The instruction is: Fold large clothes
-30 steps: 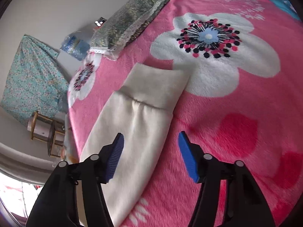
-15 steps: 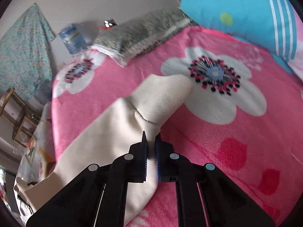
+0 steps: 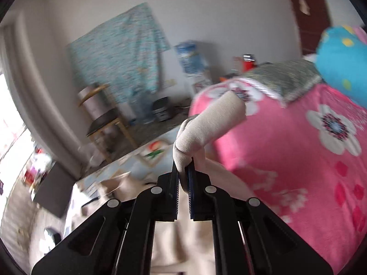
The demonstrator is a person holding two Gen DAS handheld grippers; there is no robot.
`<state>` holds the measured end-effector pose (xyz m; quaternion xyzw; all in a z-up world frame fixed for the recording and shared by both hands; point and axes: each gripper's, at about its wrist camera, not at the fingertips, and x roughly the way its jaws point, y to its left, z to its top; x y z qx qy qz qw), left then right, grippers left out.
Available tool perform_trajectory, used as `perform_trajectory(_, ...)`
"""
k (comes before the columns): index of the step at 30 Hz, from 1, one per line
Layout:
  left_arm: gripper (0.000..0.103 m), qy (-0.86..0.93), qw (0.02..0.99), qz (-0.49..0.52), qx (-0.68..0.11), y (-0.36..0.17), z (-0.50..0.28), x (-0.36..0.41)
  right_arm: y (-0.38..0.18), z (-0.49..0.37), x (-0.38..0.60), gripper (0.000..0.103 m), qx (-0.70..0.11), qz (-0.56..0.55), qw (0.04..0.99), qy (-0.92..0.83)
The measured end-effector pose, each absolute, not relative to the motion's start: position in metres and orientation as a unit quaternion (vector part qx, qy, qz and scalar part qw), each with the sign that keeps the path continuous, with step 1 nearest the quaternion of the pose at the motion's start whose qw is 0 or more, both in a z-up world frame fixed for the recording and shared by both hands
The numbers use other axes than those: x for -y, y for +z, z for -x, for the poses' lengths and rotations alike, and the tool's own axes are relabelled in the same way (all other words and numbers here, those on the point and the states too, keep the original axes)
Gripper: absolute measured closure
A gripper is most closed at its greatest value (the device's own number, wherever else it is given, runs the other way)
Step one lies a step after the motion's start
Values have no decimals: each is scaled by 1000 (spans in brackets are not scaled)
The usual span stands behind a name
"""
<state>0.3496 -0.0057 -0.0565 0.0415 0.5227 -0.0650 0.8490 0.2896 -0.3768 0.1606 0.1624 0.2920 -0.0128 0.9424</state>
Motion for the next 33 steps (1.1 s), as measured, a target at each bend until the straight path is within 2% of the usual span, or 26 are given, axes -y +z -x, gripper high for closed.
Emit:
perform_trajectory(6,6,-67,860,-41,-505,-57,-344,5,93,-299,268,96,-346,-123,928,62)
perform_trajectory(12,7,-68,858,-37,-507,-55,-341,4,34,-298,212,96,-408,-85,907,66)
perform_trajectory(22,7,-77,880,-7,-469,-16,-315,6,32,-285,196,96,-396,-99,909,87)
perform_trajectory(28,7,-50,872,-29,-486,-26,-314,5,53,-273,193,96,-367,-111,916,118)
perform_trajectory(33,8,-35,870,-26,-490,-32,-313,-6,42,-278,180,96,-391,-111,899,161)
